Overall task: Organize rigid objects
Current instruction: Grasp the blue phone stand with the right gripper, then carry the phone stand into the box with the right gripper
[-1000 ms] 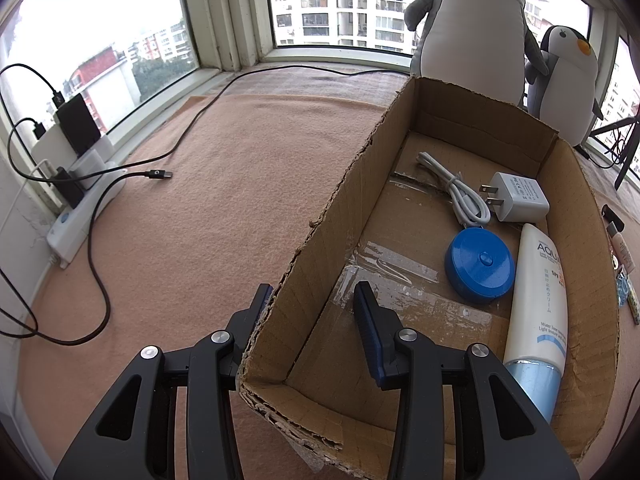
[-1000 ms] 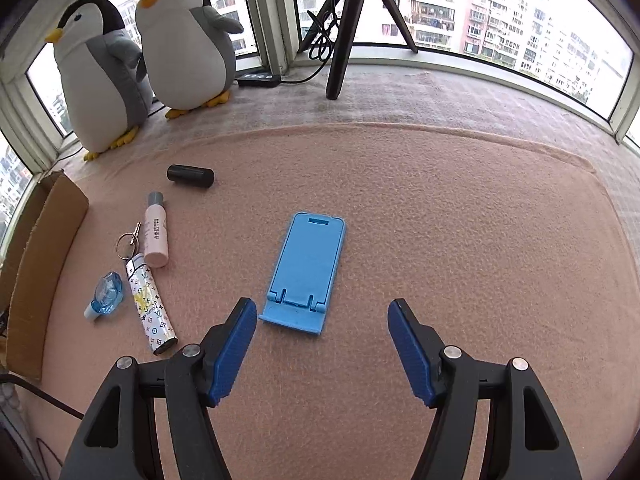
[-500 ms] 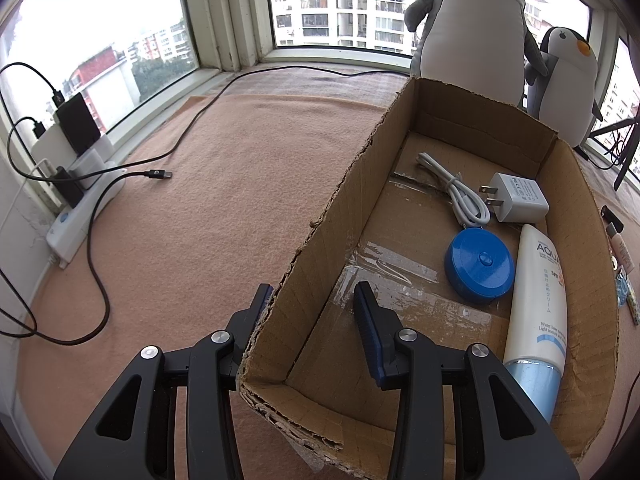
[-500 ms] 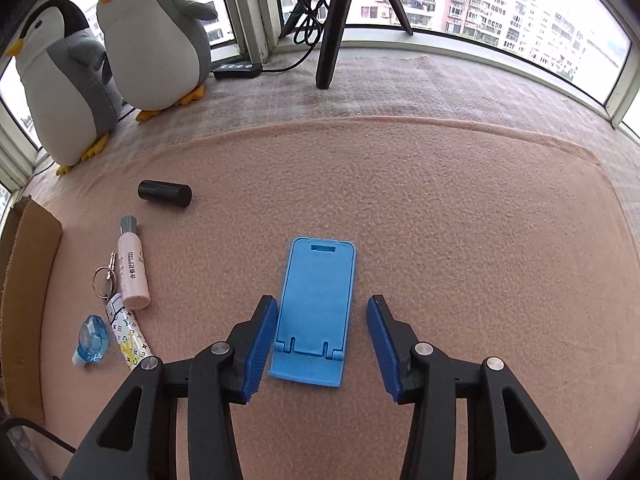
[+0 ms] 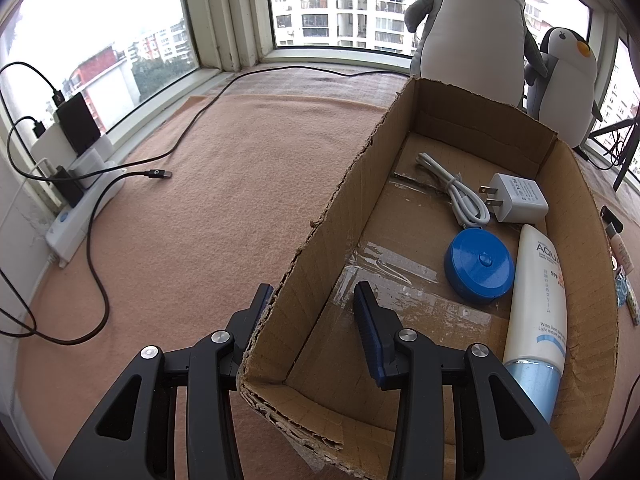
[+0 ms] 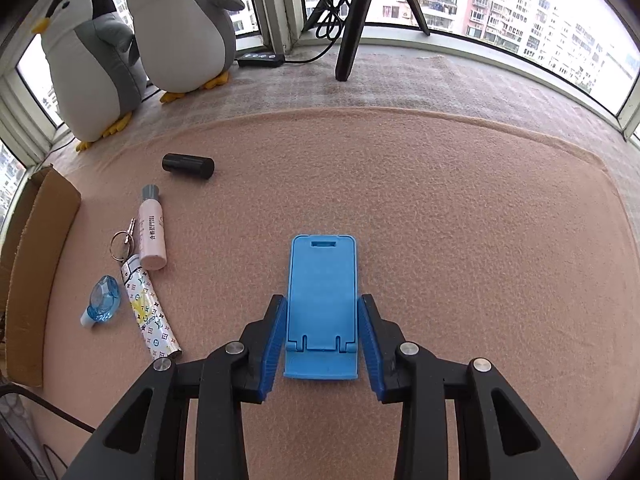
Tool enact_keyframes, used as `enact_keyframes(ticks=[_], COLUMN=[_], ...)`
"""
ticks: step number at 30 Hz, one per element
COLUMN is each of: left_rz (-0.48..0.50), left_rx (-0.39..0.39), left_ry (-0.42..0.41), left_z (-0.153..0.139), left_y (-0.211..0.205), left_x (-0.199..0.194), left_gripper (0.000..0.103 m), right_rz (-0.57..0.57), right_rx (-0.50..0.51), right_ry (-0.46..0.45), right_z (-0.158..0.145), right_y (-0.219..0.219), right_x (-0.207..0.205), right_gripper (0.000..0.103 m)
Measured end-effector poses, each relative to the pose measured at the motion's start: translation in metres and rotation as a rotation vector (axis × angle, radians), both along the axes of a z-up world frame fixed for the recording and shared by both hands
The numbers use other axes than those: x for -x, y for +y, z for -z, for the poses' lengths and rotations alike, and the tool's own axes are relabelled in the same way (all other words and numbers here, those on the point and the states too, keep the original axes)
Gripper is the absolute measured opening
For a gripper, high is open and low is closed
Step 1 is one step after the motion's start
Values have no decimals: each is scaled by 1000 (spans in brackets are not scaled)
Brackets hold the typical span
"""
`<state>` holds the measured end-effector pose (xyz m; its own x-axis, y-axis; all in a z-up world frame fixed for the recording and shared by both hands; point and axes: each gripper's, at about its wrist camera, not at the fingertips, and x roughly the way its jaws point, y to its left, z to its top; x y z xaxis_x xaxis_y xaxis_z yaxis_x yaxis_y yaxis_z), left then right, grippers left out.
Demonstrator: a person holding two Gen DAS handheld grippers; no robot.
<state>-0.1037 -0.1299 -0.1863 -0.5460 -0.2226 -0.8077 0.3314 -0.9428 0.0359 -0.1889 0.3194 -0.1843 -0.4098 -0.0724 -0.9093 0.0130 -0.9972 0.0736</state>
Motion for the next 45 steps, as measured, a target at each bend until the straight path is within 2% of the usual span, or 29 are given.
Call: enact_keyframes(ticks=[12, 23, 32, 39, 45], left_rz=[1, 1, -1, -2, -4], left_rx=[1, 0, -3, -6, -10], left_ry=[0, 1, 3, 4, 6], left_z=[0, 0, 1, 1, 1], left_y=[0, 0, 0, 1, 1], left_x=[0, 0, 1, 1, 1], left_gripper=[39, 39, 39, 39, 39], right_rz=[-157, -376, -538, -596, -615], right_rx=[55, 130, 155, 174, 187], right_ry=[102, 170, 183, 155, 124], right_z=[-48, -84, -84, -72, -62], right_y=[-69, -176, -261, -298, -314], right_x=[-15, -20, -31, -35, -34], right_gripper=[33, 33, 33, 33, 33])
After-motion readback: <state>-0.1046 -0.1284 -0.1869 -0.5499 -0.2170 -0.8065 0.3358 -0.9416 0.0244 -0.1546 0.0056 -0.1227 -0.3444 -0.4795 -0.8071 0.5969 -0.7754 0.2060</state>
